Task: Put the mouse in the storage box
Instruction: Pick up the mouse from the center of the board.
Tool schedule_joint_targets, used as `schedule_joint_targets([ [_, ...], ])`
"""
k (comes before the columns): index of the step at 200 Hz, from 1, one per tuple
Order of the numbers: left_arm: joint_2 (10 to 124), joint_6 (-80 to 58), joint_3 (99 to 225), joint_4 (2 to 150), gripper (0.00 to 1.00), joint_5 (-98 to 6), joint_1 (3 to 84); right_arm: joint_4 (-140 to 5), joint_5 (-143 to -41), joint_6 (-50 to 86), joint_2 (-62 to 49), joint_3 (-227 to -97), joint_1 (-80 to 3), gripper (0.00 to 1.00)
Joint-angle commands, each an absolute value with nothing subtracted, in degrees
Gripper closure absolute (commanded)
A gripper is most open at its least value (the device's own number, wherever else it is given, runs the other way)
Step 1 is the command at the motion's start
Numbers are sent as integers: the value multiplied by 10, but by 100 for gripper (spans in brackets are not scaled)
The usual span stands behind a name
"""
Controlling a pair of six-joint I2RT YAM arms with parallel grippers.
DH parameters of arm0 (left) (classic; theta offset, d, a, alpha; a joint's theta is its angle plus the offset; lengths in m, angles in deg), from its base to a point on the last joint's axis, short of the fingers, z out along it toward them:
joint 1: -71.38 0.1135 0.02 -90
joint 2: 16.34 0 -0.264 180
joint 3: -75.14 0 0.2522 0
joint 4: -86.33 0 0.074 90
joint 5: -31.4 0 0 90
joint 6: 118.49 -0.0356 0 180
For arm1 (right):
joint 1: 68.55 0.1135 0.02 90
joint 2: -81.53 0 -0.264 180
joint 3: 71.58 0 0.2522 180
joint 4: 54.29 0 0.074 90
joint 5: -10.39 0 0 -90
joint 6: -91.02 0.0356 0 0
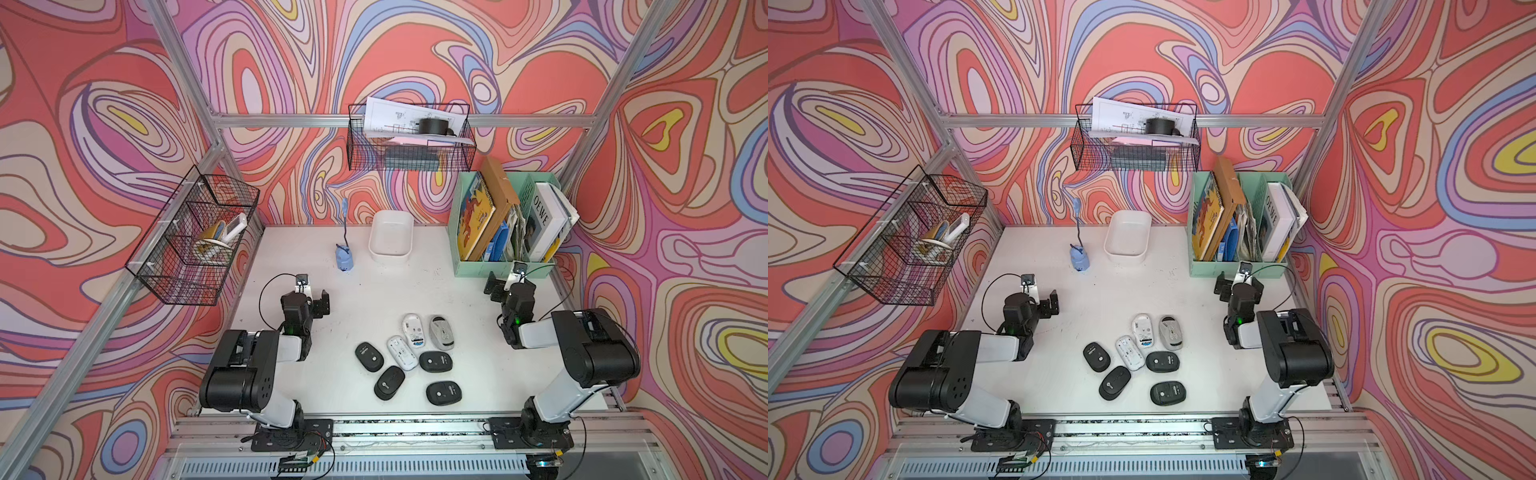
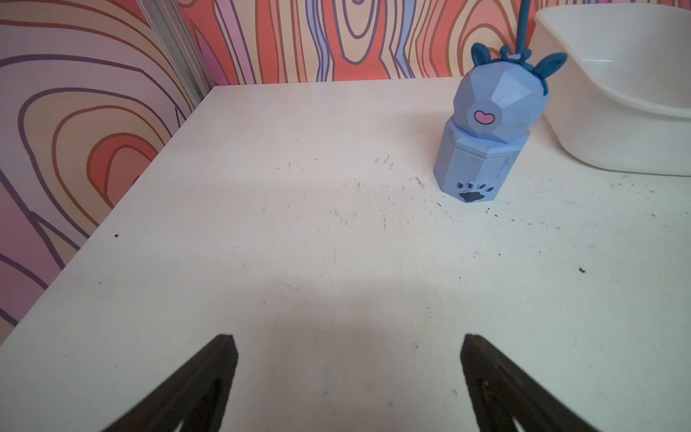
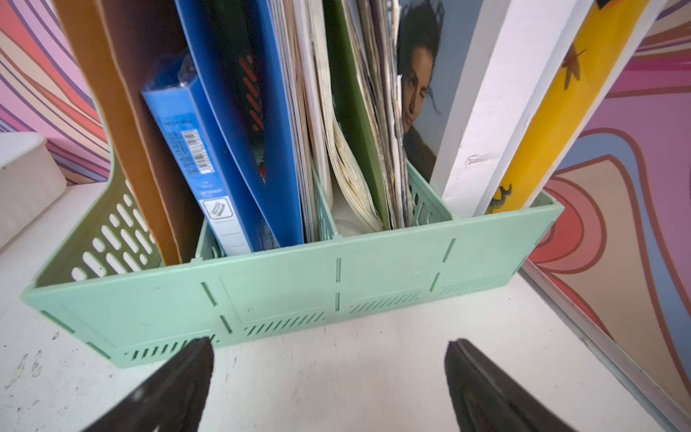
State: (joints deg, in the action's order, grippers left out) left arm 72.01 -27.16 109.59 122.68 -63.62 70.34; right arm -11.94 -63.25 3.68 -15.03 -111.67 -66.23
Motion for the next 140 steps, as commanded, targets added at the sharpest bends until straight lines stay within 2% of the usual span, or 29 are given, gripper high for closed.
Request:
schedule_joint_targets([
  [1,714,-263,1101,1233,1,-597,723,-109,-637,40,-159,-1112,-662,2],
  [107,717,-263,1104,1230,1,-593,723,-110,-638,39,-159,-1112,-662,2],
  [131,710,-289,1097,1240,1,-538,721,-85,-652,29,-151,-1098,-661,2],
  [140,685,-302,1081,1250,1,-566,701,-89,-654,21,-128,-1087,-655,2],
])
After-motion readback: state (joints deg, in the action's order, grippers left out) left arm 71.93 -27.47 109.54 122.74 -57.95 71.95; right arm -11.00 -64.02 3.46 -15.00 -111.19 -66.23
